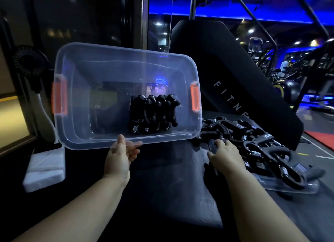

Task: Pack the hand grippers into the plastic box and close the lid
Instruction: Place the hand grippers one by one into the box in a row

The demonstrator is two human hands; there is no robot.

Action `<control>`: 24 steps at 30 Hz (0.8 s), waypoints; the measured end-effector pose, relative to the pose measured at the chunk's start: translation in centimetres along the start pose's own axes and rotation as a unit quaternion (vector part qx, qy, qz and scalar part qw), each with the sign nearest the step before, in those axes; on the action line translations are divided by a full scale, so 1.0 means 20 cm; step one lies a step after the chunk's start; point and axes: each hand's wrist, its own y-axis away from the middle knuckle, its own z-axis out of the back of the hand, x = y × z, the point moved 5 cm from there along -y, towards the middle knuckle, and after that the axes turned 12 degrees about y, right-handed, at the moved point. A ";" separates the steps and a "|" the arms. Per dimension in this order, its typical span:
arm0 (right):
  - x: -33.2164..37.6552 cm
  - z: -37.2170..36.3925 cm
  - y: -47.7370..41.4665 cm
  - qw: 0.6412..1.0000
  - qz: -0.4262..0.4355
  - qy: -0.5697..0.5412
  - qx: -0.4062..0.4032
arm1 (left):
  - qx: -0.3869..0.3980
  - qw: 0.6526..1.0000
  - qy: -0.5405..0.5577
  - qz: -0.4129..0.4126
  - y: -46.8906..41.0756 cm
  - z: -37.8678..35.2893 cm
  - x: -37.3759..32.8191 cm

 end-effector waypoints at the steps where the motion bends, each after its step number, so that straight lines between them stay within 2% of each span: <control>1: 0.00 0.00 0.00 1.000 -0.001 0.004 0.004 | -0.001 1.000 0.002 -0.001 0.00 0.00 0.00; 8: 0.01 0.04 0.02 1.000 -0.022 0.014 -0.016 | 0.000 1.000 0.000 -0.006 0.01 0.00 -0.01; 19: 0.04 0.08 0.05 0.998 -0.012 0.052 -0.038 | 0.004 1.000 0.004 -0.008 0.00 0.00 0.00; 24: 0.08 0.10 0.06 0.998 0.008 0.030 -0.054 | 0.003 1.000 0.000 -0.009 -0.01 0.00 0.01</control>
